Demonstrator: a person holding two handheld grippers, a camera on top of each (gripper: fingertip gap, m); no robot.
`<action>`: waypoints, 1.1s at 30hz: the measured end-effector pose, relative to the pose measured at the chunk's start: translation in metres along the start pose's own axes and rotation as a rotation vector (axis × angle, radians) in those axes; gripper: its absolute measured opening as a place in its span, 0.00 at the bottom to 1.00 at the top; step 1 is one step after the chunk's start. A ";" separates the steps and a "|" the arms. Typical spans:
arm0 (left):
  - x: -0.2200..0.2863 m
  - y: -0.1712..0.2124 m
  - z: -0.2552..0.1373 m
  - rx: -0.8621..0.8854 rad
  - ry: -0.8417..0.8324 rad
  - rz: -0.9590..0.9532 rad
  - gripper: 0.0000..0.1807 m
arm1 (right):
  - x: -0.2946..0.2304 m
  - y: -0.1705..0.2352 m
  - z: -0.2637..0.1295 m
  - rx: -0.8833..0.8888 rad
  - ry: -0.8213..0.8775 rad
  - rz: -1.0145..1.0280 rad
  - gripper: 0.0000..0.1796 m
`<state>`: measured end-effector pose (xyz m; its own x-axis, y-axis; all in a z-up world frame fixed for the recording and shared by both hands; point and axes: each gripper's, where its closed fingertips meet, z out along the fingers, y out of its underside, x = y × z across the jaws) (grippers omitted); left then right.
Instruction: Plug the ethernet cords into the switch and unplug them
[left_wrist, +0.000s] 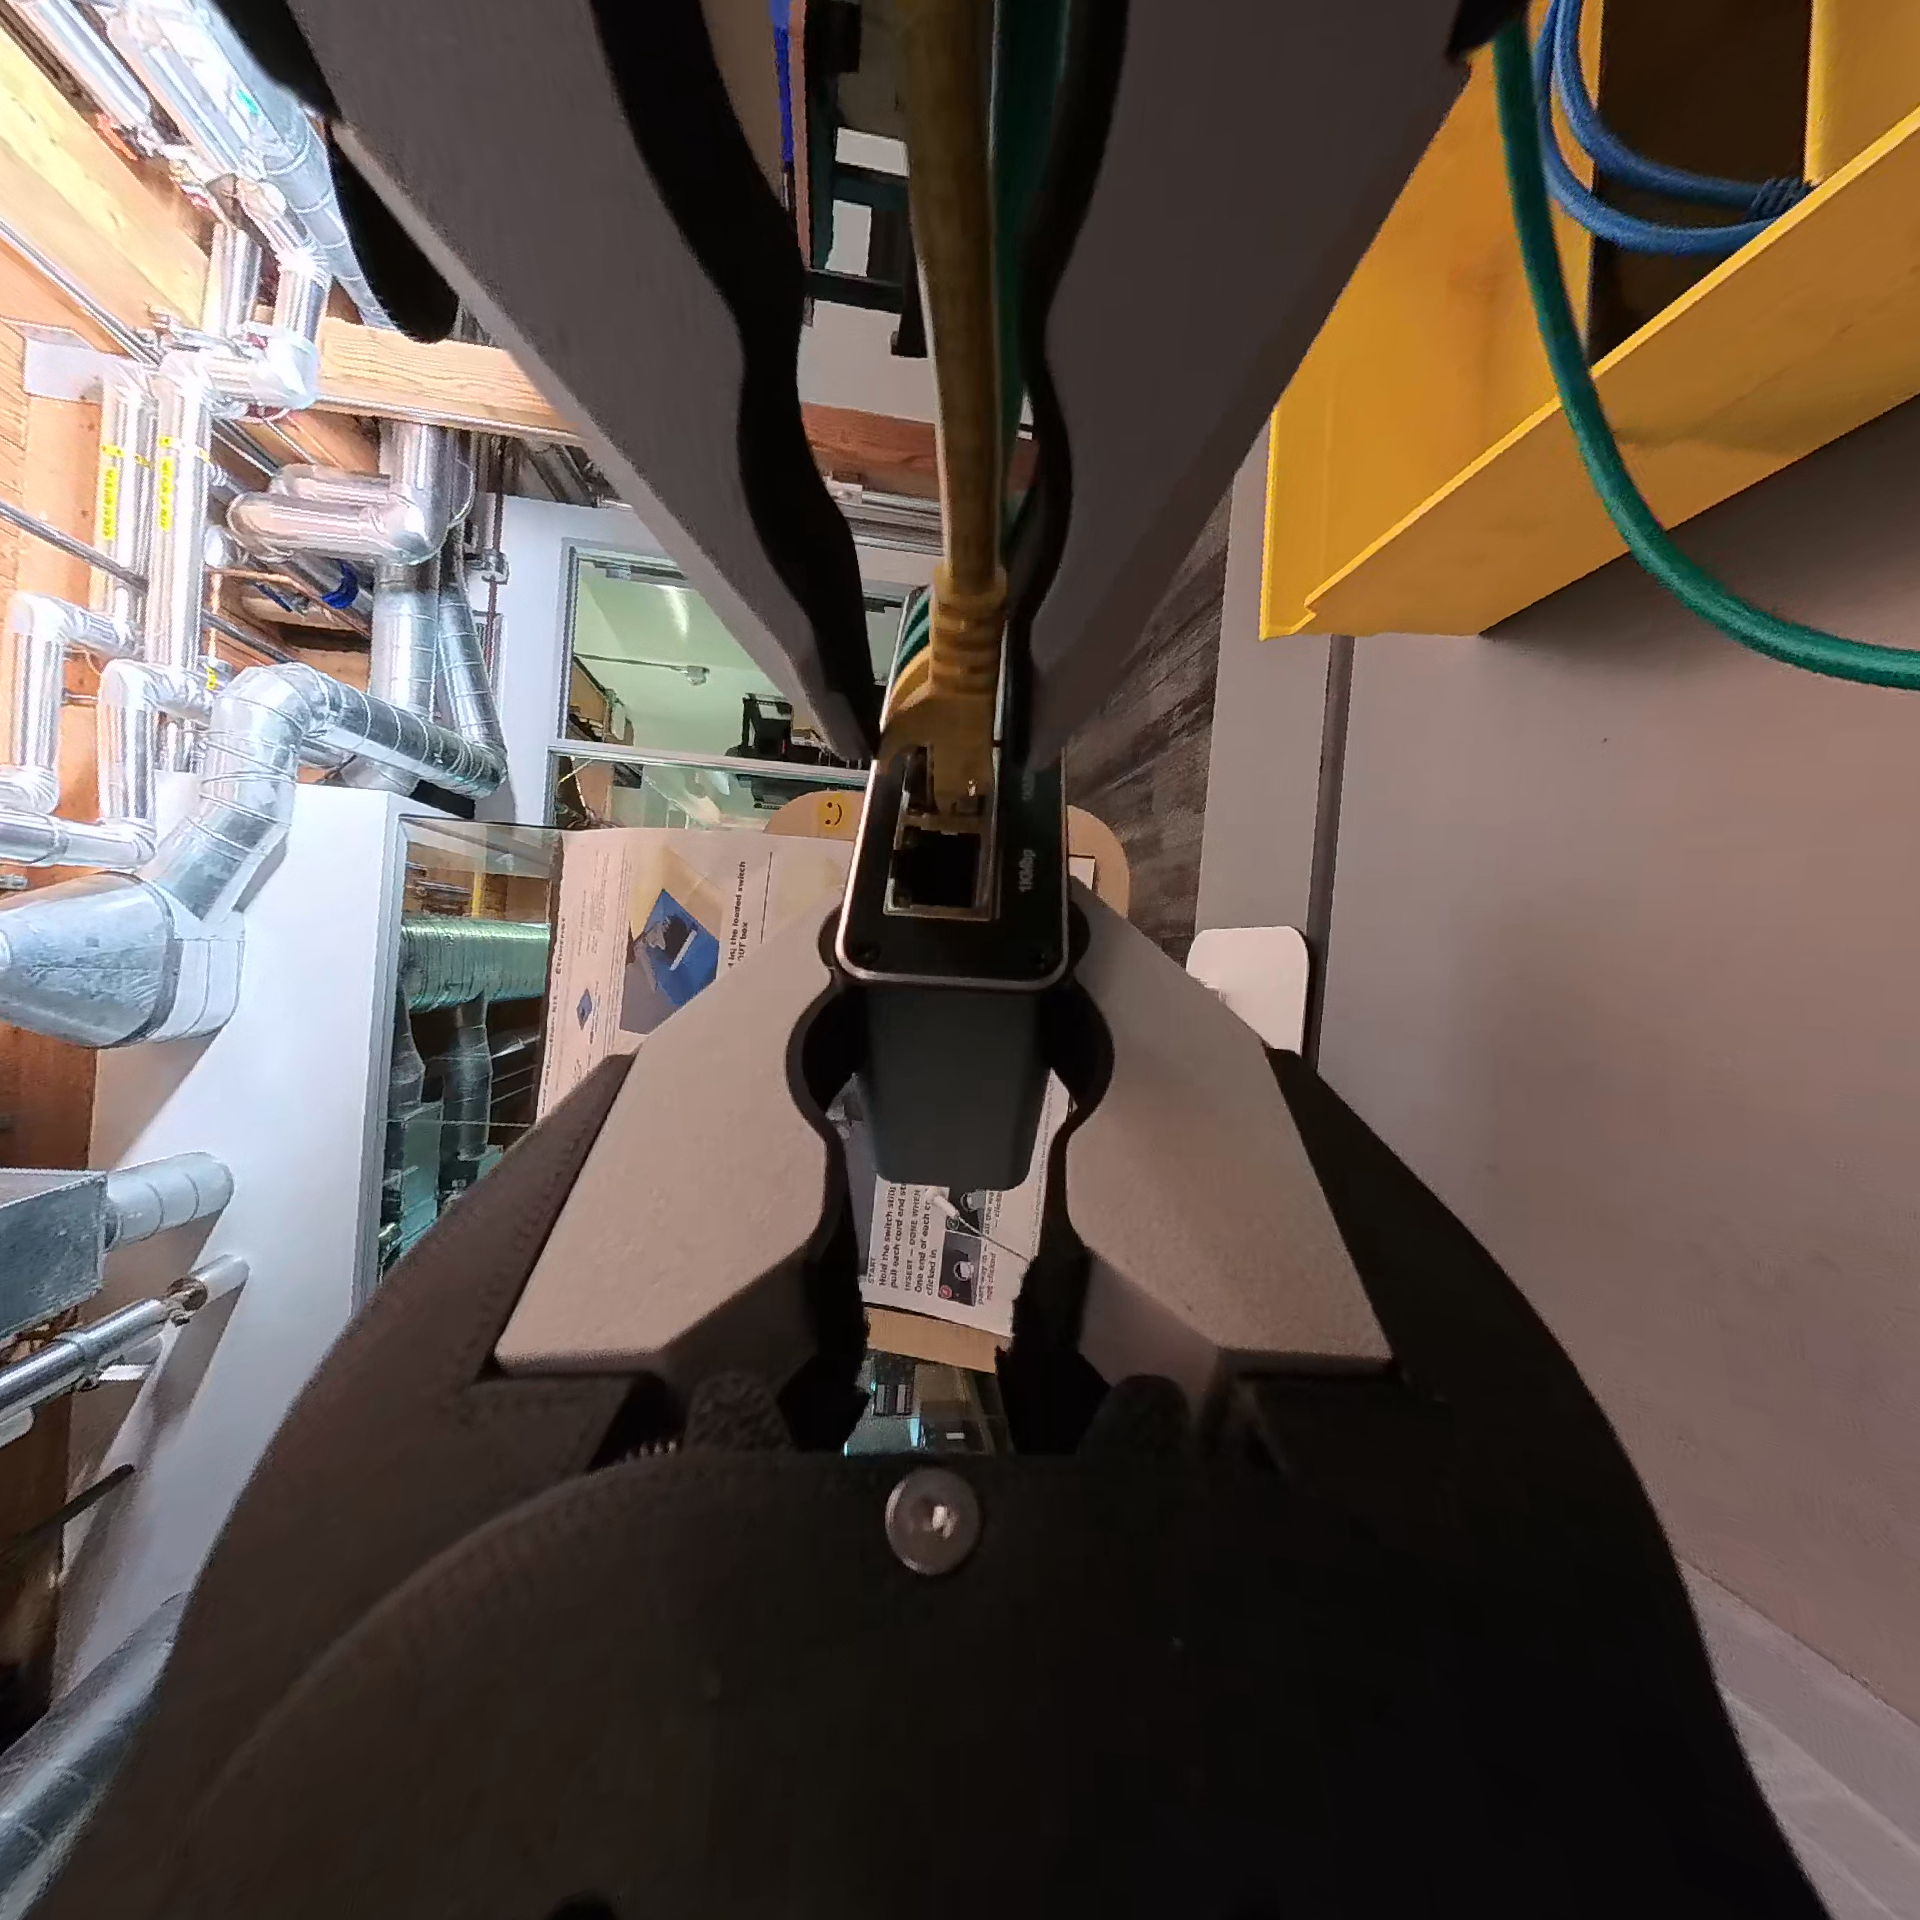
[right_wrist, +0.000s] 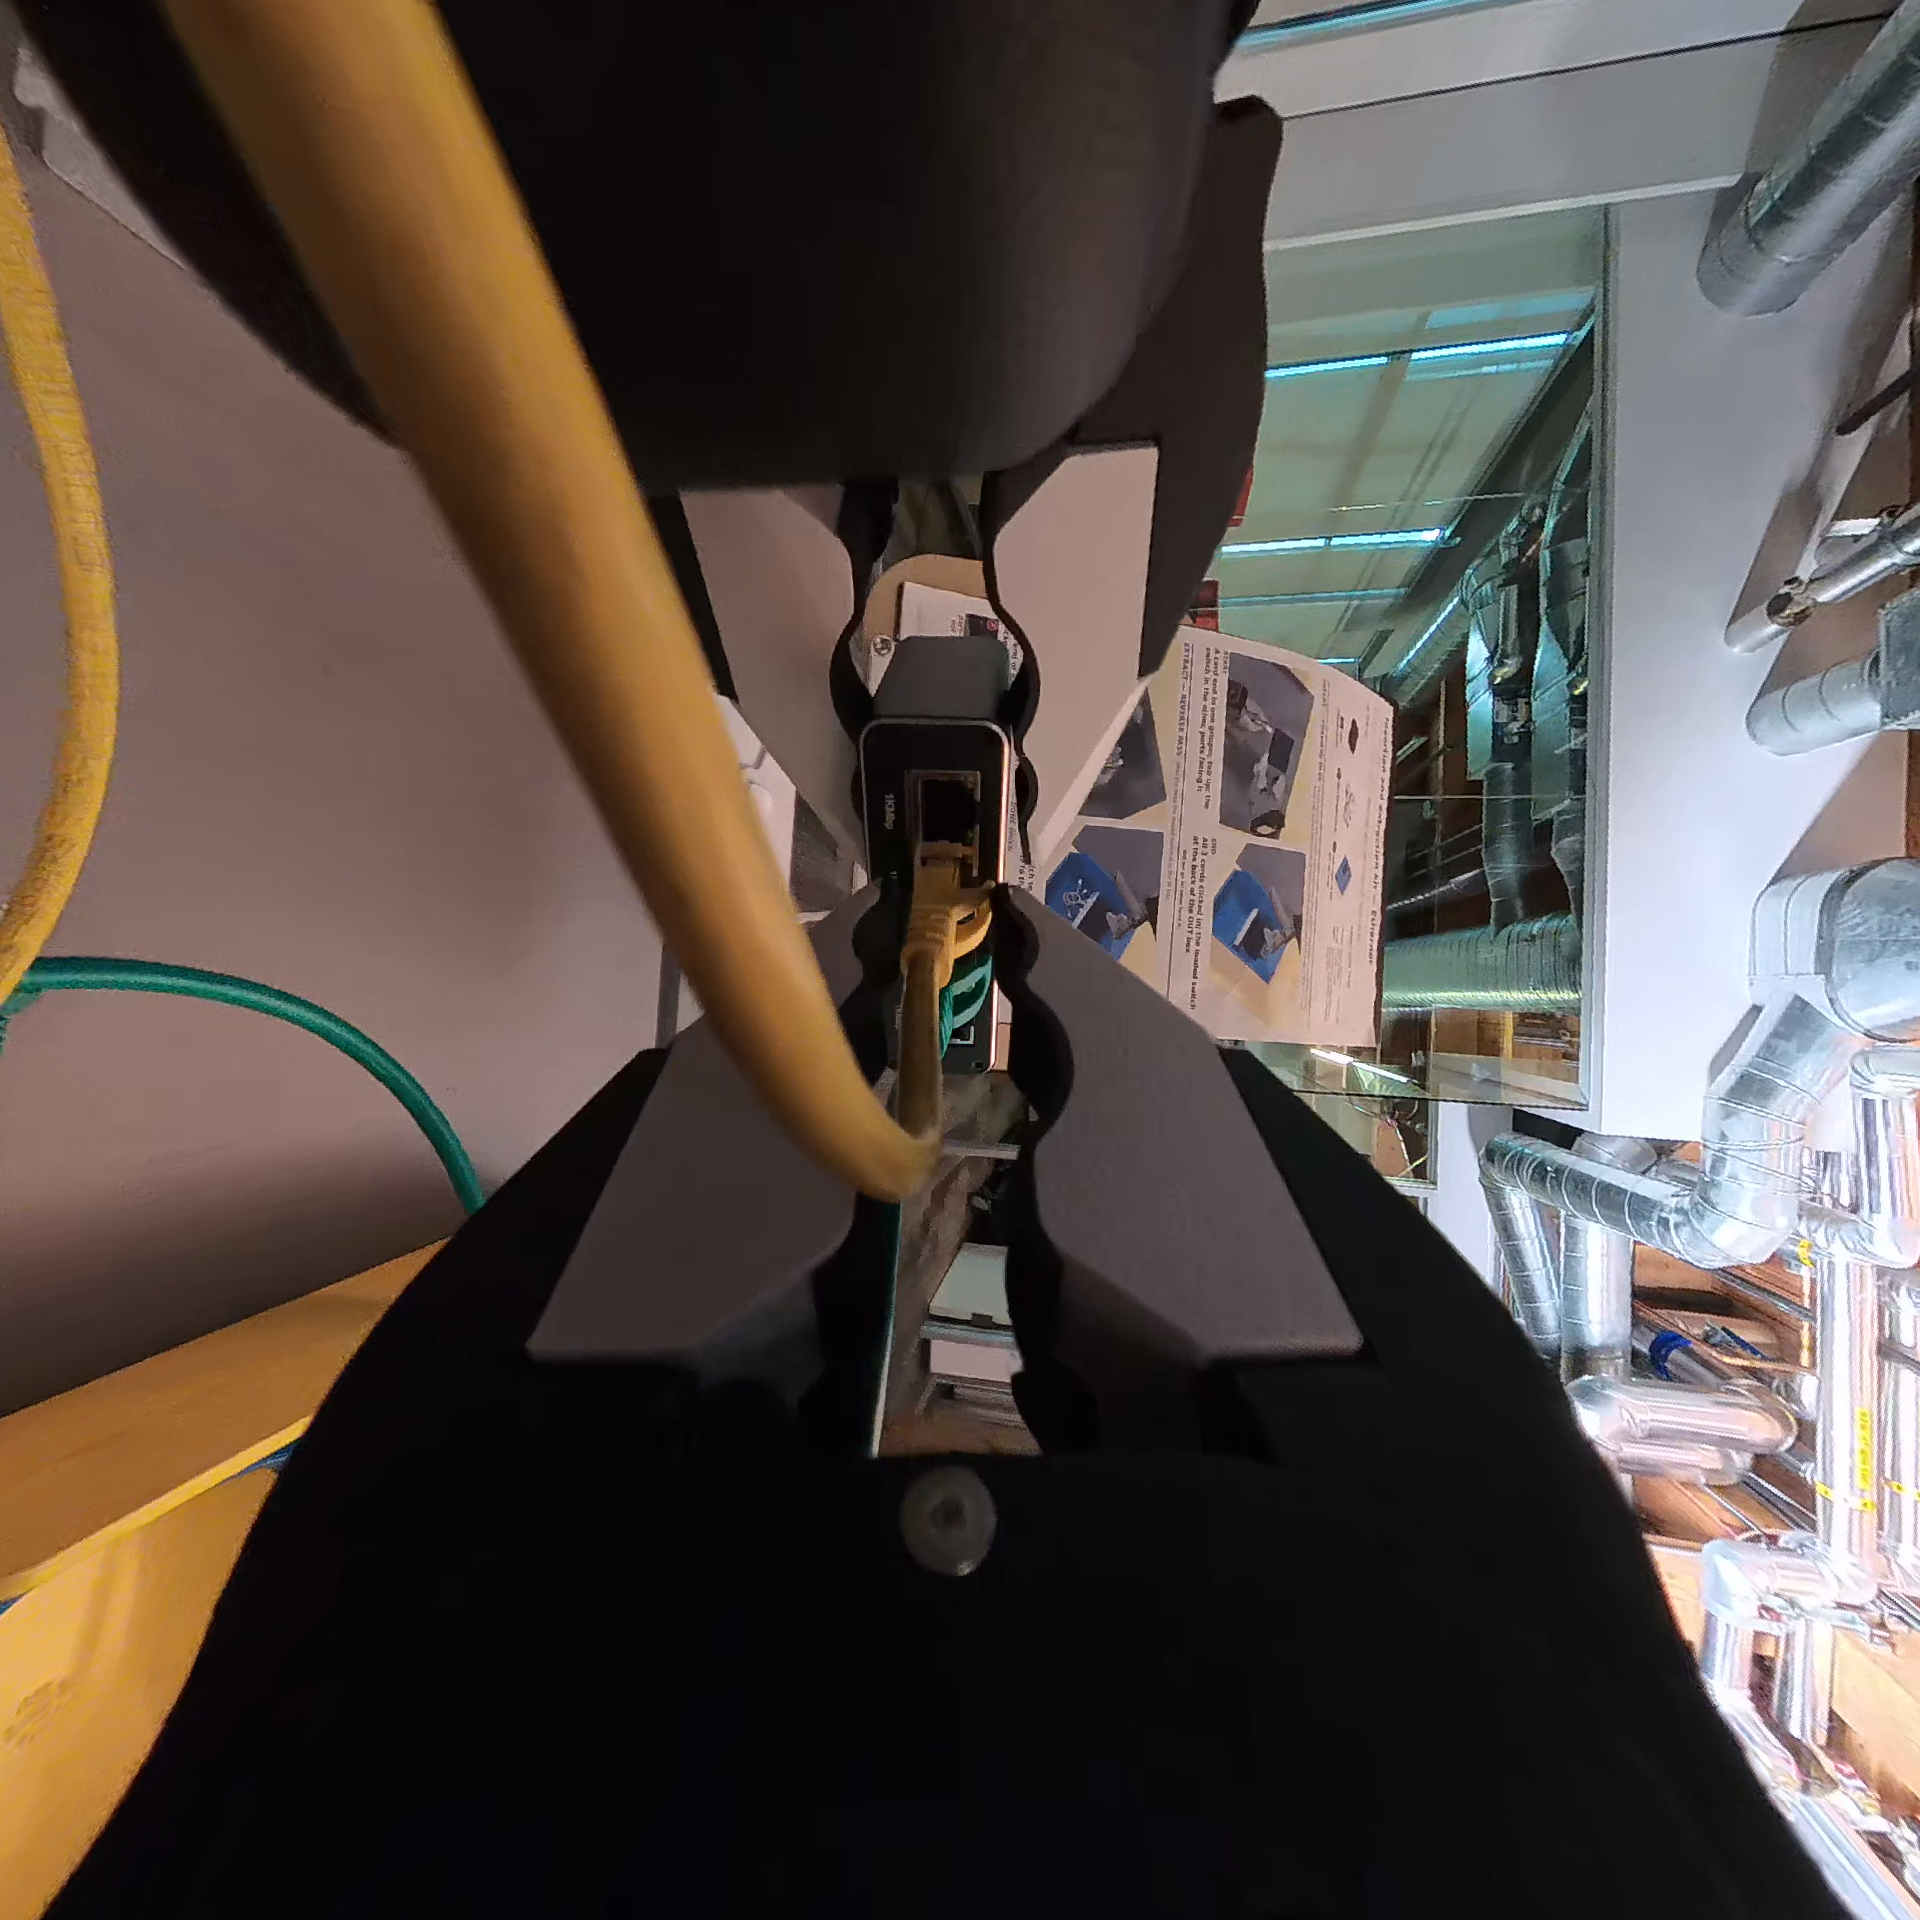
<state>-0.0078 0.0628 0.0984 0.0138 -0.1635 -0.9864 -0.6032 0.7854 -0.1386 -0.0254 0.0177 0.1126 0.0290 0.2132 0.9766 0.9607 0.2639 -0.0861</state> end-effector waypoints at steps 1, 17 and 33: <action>0.000 0.000 0.000 -0.001 -0.002 0.001 0.18 | 0.000 0.000 0.000 -0.003 0.002 -0.003 0.09; 0.000 -0.010 0.009 0.039 -0.042 0.075 0.18 | -0.008 0.012 -0.002 -0.010 -0.074 0.129 0.09; 0.047 -0.006 0.047 0.088 0.165 -0.025 0.19 | -0.043 0.048 0.015 -0.130 -0.267 0.196 0.09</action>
<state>0.0336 0.0786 0.0488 -0.1073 -0.2737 -0.9558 -0.5325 0.8277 -0.1772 0.0150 0.0355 0.0638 0.1594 0.4904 0.8568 0.9716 0.0757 -0.2241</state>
